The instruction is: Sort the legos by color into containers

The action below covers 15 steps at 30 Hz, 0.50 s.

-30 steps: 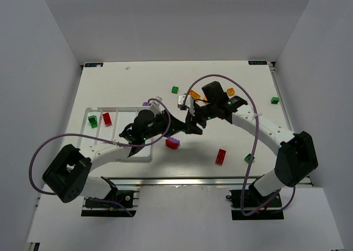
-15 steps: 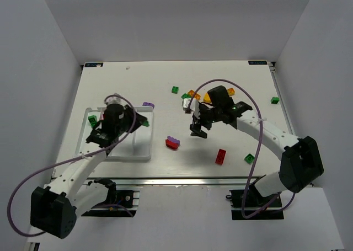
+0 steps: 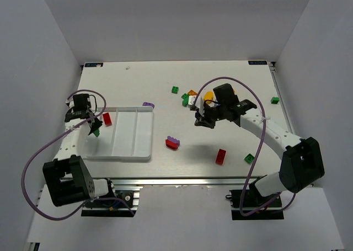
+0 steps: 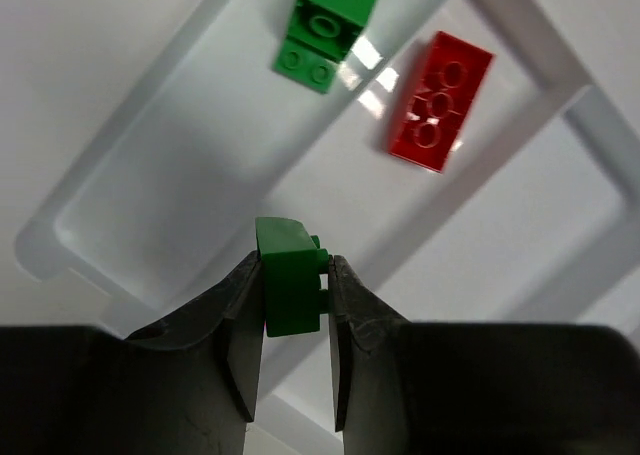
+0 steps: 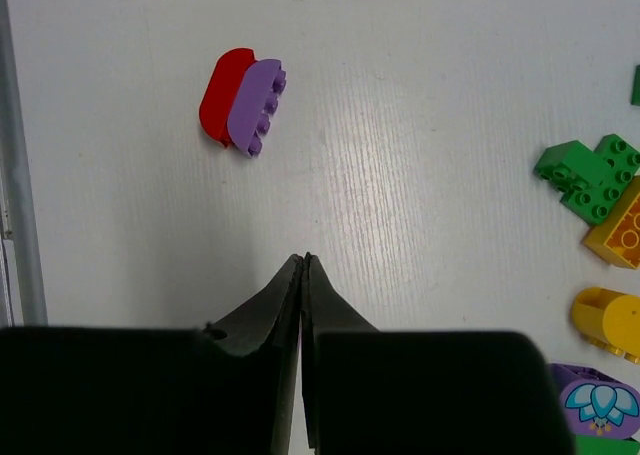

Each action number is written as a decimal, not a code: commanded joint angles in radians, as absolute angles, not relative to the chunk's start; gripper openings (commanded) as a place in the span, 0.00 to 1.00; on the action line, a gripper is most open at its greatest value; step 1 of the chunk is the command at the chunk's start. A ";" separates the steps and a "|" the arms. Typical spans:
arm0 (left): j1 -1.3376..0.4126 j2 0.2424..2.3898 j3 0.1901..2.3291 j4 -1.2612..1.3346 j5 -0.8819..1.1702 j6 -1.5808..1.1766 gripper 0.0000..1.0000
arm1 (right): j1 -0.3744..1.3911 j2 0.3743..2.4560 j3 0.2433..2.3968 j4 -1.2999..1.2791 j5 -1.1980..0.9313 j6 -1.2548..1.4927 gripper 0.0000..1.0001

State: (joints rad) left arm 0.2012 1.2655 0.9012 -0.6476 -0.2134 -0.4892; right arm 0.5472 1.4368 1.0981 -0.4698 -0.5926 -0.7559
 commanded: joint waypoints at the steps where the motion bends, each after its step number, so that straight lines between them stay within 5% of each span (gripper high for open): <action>1: 0.216 1.304 0.966 -0.660 -0.294 -0.382 0.00 | 0.525 1.399 1.095 -0.446 -0.621 -0.735 0.06; 10: 0.222 1.422 1.017 -0.575 -0.354 -0.322 0.00 | 0.492 1.401 1.089 -0.456 -0.627 -0.726 0.14; 15: 0.230 1.483 1.011 -0.535 -0.363 -0.308 0.00 | 0.473 1.399 1.086 -0.433 -0.604 -0.692 0.35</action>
State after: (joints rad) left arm 0.2211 1.4685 0.9886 -0.5770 -0.3328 -0.3336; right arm 0.4885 1.4326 1.0958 -0.4686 -0.6044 -0.7197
